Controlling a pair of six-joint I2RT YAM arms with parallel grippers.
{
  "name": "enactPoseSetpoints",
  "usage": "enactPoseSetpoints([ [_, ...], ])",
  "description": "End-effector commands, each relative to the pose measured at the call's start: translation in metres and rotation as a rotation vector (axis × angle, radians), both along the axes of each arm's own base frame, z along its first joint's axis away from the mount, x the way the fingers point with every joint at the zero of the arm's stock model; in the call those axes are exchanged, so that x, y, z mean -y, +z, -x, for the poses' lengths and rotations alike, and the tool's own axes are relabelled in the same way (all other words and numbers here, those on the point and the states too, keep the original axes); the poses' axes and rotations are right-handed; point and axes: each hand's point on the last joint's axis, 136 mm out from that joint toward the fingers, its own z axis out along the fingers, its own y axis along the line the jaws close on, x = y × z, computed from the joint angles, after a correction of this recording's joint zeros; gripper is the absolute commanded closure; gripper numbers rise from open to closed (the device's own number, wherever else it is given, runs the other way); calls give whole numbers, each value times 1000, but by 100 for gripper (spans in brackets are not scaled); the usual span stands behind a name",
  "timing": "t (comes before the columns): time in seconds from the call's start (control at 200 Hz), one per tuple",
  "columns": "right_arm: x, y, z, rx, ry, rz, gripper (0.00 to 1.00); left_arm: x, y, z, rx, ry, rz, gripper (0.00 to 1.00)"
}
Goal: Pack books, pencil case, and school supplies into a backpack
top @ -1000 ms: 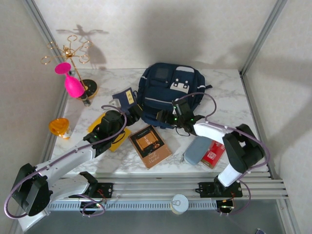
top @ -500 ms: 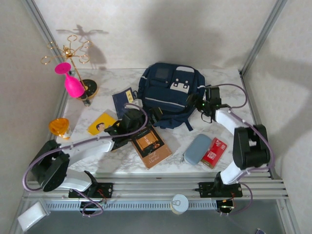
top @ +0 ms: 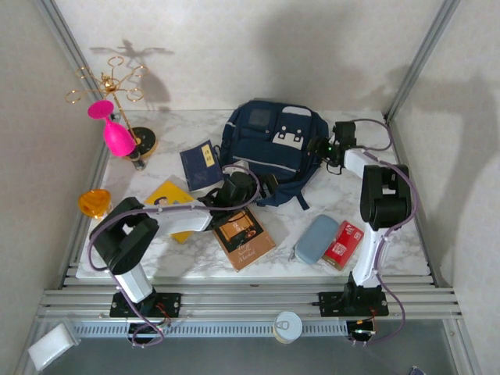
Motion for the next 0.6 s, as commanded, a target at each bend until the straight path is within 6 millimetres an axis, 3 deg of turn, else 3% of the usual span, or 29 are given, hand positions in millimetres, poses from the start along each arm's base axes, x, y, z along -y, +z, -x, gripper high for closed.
enactPoseSetpoints([
  [0.0,-14,6,-7,20,67,-45,50,8,1,-11,21,8,5,1],
  [0.095,-14,15,0,49,63,-55,69,4,-9,-20,21,32,-14,1],
  [0.345,-6,44,37,116,34,-126,95,-15,-26,-62,56,82,-65,1],
  [0.591,-13,56,98,123,-7,-215,99,-20,-11,-130,126,92,-60,1],
])
